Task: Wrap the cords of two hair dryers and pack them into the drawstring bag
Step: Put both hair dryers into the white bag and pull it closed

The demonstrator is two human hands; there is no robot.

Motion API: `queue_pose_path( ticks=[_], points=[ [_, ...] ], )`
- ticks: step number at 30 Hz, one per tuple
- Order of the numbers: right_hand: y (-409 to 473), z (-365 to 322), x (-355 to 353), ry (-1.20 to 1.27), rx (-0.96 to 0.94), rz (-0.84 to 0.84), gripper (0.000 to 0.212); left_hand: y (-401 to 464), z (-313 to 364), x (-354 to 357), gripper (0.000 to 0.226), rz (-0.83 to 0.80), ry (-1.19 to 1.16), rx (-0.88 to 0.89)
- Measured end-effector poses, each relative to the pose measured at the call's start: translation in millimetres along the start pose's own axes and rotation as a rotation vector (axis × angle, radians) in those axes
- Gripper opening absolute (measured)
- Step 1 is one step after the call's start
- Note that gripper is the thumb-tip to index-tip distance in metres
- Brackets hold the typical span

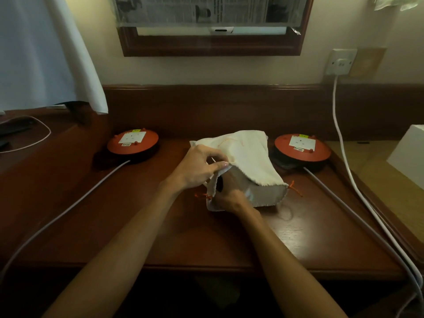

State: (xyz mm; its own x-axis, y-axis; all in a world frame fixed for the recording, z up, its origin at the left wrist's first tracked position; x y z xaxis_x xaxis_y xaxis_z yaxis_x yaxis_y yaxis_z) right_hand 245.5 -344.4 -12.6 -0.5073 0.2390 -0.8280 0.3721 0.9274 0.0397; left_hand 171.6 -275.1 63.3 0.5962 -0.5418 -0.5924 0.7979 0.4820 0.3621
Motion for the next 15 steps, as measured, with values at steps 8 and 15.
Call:
queue_pose_path(
  ticks=[8, 15],
  points=[
    [-29.9, 60.8, -34.1, 0.154, -0.127, 0.212, 0.011, -16.4, -46.9, 37.4, 0.052, -0.048, 0.336, -0.104],
    [-23.3, 111.4, -46.3, -0.397, 0.16, 0.449, 0.056, -29.0, -67.9, 72.4, 0.048, 0.104, 0.459, 0.016]
  ],
)
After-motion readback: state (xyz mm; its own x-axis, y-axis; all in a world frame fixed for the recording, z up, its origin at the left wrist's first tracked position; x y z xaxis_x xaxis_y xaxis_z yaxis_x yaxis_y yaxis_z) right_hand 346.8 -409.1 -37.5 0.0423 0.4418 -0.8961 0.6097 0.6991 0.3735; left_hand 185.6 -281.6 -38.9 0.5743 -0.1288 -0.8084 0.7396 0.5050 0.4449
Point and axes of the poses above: each hand's wrist, its own y-axis towards the middle knuckle, its own x-axis out of the palm, z = x × y, the point moved 6 cm from there along y, towards the middle knuckle, and after that the axes turned 6 degrees about -y, right-handed, at the moved point
